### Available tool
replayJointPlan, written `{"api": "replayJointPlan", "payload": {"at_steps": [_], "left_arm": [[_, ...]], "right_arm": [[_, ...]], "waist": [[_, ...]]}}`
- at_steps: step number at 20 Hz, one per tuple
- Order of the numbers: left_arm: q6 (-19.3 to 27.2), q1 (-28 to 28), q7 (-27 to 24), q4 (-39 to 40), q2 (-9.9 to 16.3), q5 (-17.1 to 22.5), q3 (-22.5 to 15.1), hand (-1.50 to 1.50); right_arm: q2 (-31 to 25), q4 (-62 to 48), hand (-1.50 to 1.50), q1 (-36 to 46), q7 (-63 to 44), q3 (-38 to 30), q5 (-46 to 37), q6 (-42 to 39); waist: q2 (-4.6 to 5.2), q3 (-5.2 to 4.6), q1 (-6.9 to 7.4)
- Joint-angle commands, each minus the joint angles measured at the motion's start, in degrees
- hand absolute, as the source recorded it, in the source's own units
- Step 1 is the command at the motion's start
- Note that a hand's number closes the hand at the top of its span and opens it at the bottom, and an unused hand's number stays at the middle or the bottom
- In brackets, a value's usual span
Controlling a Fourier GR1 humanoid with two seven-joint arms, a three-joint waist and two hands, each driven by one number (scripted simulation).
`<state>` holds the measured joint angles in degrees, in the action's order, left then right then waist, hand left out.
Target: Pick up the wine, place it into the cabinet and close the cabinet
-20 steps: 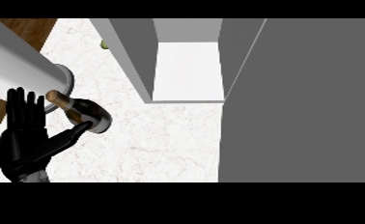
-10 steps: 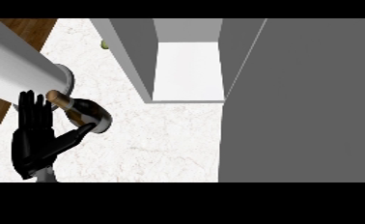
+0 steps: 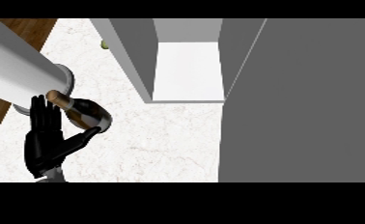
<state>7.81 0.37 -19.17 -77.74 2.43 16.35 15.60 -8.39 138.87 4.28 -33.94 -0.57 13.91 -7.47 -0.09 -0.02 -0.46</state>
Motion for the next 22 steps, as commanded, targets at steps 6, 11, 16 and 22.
{"api": "replayJointPlan", "payload": {"at_steps": [6,11,16,22], "left_arm": [[-1.61,-1.84,-5.45,7.73,-0.88,-0.36,-0.51,-1.5],[-4.77,-4.17,-7.82,15.04,2.84,1.77,3.19,-1.5],[-3.64,-5.03,-10.51,17.53,0.78,0.97,2.01,-1.5],[-4.65,-11.24,-11.49,25.68,2.88,1.67,3.25,-1.5]], "right_arm": [[-0.81,7.55,-1.5,1.5,-5.5,-2.88,6.75,0.97],[-0.15,9.64,-1.5,-2.01,-4.6,-2.43,7.26,-0.41],[-0.76,9.56,-1.5,1.43,-6.86,-1.4,5.68,1.12],[0.1,9.79,-1.5,3.38,-8.57,0.03,3.81,2.92]], "waist": [[0.02,0.01,0.12],[0.03,-0.01,-0.24],[0.02,-0.01,0.0],[0.05,-0.04,-0.13]]}}
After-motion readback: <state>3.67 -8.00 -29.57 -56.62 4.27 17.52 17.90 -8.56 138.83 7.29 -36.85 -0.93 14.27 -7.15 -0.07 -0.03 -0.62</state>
